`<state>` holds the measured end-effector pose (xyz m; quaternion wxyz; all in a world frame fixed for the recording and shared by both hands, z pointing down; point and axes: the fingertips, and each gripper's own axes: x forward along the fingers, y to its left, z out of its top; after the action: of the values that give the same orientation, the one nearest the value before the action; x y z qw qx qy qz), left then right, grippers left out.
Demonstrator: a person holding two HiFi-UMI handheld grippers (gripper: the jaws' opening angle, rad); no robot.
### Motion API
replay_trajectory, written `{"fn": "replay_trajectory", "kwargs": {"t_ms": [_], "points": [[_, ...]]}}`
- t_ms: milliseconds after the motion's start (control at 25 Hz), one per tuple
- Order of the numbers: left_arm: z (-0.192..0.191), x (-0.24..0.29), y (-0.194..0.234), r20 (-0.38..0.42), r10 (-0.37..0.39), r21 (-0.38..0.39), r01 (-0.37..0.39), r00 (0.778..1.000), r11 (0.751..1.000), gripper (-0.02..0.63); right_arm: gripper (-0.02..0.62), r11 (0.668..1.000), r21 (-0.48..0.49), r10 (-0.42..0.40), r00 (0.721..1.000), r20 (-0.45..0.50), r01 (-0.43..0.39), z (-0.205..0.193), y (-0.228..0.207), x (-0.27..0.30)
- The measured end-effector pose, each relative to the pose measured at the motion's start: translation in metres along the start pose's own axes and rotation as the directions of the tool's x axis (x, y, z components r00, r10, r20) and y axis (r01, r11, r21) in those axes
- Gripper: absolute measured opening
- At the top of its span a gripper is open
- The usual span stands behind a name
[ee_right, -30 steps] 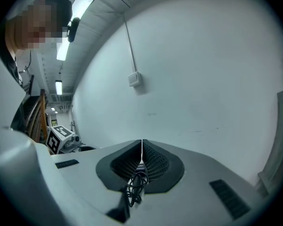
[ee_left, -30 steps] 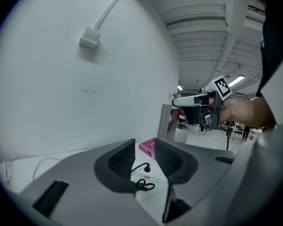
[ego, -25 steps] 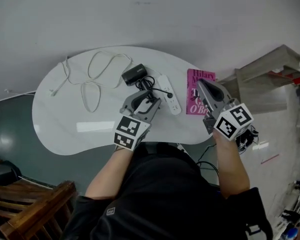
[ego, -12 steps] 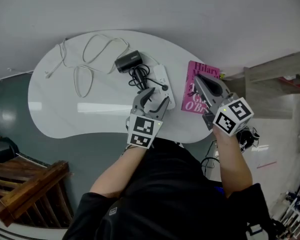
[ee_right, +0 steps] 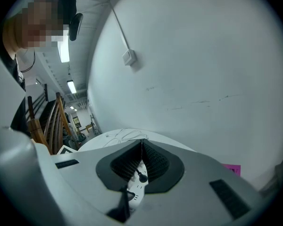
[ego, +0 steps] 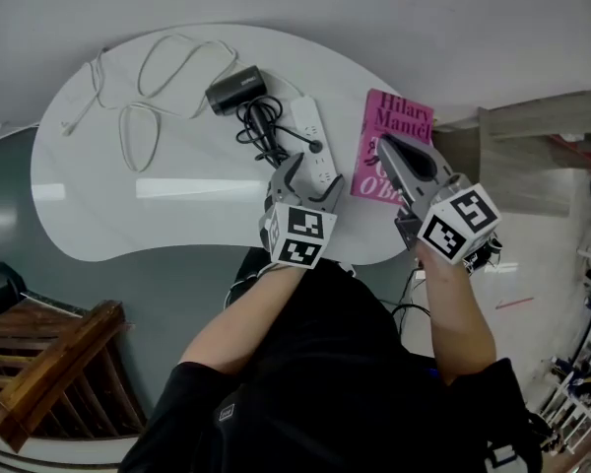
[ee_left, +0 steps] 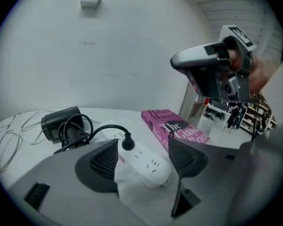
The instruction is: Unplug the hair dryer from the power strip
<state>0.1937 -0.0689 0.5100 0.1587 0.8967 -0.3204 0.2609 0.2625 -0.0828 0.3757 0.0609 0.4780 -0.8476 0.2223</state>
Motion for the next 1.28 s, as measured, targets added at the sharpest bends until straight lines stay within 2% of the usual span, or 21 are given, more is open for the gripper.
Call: {"fn": "replay_trajectory", "kwargs": {"t_ms": [200, 400, 600, 840, 920, 1080, 1280], "points": [[-0.007, 0.014, -0.014, -0.04, 0.003, 0.045, -0.001, 0.999, 0.999, 0.333, 0.035, 0.999, 0.011, -0.03, 0.999, 0.012, 0.03, -0.001, -0.002, -0.016], [-0.031, 0.024, -0.022, -0.124, -0.003, 0.091, 0.015, 0.992, 0.996, 0.334, 0.035, 0.998, 0.03, -0.06, 0.998, 0.036, 0.059, 0.002, -0.003, -0.034], [-0.036, 0.025, -0.02, -0.141, 0.02, 0.137, 0.0, 0.99, 0.991, 0.336, 0.035, 0.996, 0.055, -0.072, 0.996, 0.047, 0.069, -0.001, -0.005, -0.042], [-0.04, 0.022, -0.016, -0.161, 0.045, 0.166, -0.018, 0.986, 0.986, 0.334, 0.035, 0.997, 0.065, -0.049, 0.997, 0.059, 0.045, -0.003, -0.001, -0.04], [-0.046, 0.014, -0.012, -0.166, 0.048, 0.158, -0.022, 0.985, 0.987, 0.334, 0.035, 0.997, 0.065, -0.032, 0.998, 0.052, 0.028, -0.006, 0.002, -0.037], [-0.067, -0.01, 0.0, -0.184, 0.048, 0.072, -0.036, 0.982, 0.997, 0.33, 0.035, 0.998, 0.056, 0.029, 1.0, 0.003, -0.029, -0.019, 0.016, -0.019], [-0.09, -0.039, 0.023, -0.204, 0.066, 0.037, -0.06, 0.977, 0.998, 0.33, 0.035, 0.991, 0.034, 0.133, 0.988, -0.083, -0.131, -0.041, 0.046, 0.023]]}}
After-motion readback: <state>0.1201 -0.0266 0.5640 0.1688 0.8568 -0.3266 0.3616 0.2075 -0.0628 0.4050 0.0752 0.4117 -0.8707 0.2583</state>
